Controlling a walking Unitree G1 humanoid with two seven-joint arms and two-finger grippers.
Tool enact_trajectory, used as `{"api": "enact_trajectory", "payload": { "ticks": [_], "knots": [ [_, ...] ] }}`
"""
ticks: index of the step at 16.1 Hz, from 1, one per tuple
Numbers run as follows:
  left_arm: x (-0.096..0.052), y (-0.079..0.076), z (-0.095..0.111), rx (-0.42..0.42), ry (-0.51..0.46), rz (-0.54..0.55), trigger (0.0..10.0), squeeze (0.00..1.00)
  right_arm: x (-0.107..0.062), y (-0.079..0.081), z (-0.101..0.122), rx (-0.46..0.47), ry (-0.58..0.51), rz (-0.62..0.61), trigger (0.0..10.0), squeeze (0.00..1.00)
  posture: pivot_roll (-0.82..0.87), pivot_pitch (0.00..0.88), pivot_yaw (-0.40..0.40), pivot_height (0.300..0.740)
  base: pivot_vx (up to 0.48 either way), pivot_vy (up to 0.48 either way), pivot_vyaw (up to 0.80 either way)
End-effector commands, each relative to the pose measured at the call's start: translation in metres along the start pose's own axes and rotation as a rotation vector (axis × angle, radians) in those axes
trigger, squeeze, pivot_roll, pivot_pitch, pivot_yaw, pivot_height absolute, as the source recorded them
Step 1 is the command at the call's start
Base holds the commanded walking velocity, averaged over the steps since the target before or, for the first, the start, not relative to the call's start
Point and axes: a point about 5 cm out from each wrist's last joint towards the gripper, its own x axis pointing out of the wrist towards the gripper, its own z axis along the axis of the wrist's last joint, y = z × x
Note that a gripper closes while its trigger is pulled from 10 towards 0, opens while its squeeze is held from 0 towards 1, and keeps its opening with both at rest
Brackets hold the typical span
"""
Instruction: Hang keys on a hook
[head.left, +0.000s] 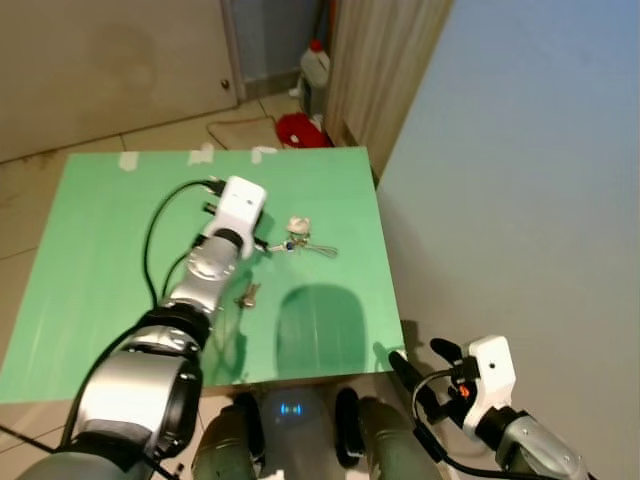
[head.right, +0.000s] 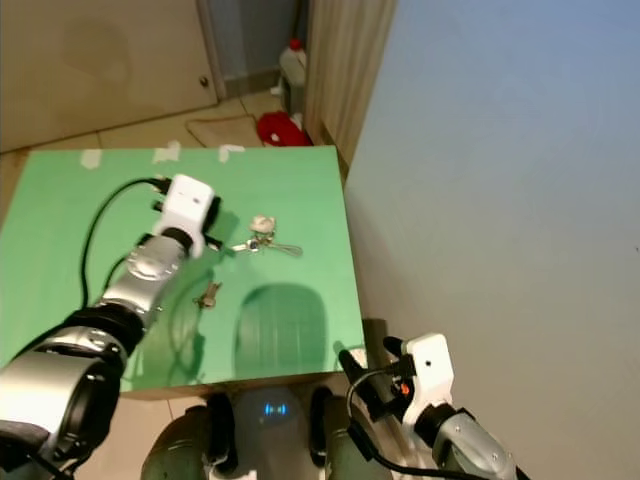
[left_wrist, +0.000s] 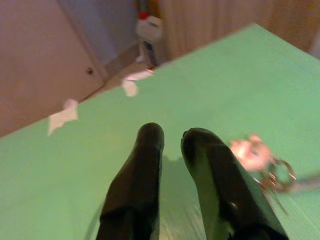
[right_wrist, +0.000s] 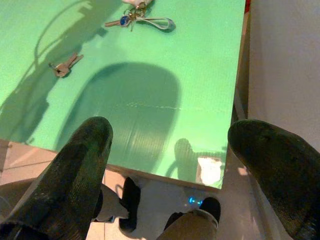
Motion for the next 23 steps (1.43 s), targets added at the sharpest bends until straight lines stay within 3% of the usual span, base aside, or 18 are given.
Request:
{"api": "enact_trajectory", "payload": {
  "ticks": [1, 4, 10, 11, 15, 23],
  "knots": [
    [-0.005, -0.016, -0.017, 0.025, 0.069, -0.061, 10.0, 1.00, -0.007, 0.000, -0.010, 0.007, 0.034, -0.017, 10.0, 0.00, -0.30, 0.196, -0.055, 0.740, 0.000, 0.000, 0.00],
    [-0.013, -0.035, -0.035, 0.056, 0.113, -0.121, 10.0, 1.00, -0.017, 0.006, -0.005, 0.018, 0.014, -0.012, 10.0, 0.00, -0.34, 0.216, -0.061, 0.740, 0.000, 0.000, 0.00],
    [-0.019, -0.051, -0.044, 0.151, 0.115, -0.127, 10.0, 1.00, -0.047, 0.007, -0.008, 0.012, 0.065, -0.020, 10.0, 0.00, -0.39, 0.275, -0.109, 0.740, 0.000, 0.000, 0.00],
    [-0.020, -0.050, -0.045, 0.161, 0.117, -0.124, 10.0, 0.00, -0.048, 0.008, -0.007, 0.013, 0.068, -0.020, 10.0, 0.00, -0.40, 0.280, -0.111, 0.740, 0.000, 0.000, 0.00],
    [-0.021, -0.050, -0.048, 0.141, 0.131, -0.103, 10.0, 0.00, -0.067, 0.019, -0.009, 0.016, 0.111, -0.004, 10.0, 0.00, -0.43, 0.333, -0.150, 0.740, 0.000, 0.000, 0.00],
    [-0.021, -0.041, -0.051, 0.170, 0.153, -0.057, 10.0, 0.00, -0.079, 0.023, -0.004, 0.028, 0.129, -0.009, 10.0, 0.00, -0.46, 0.366, -0.163, 0.740, 0.000, 0.000, 0.00]
  ]
}}
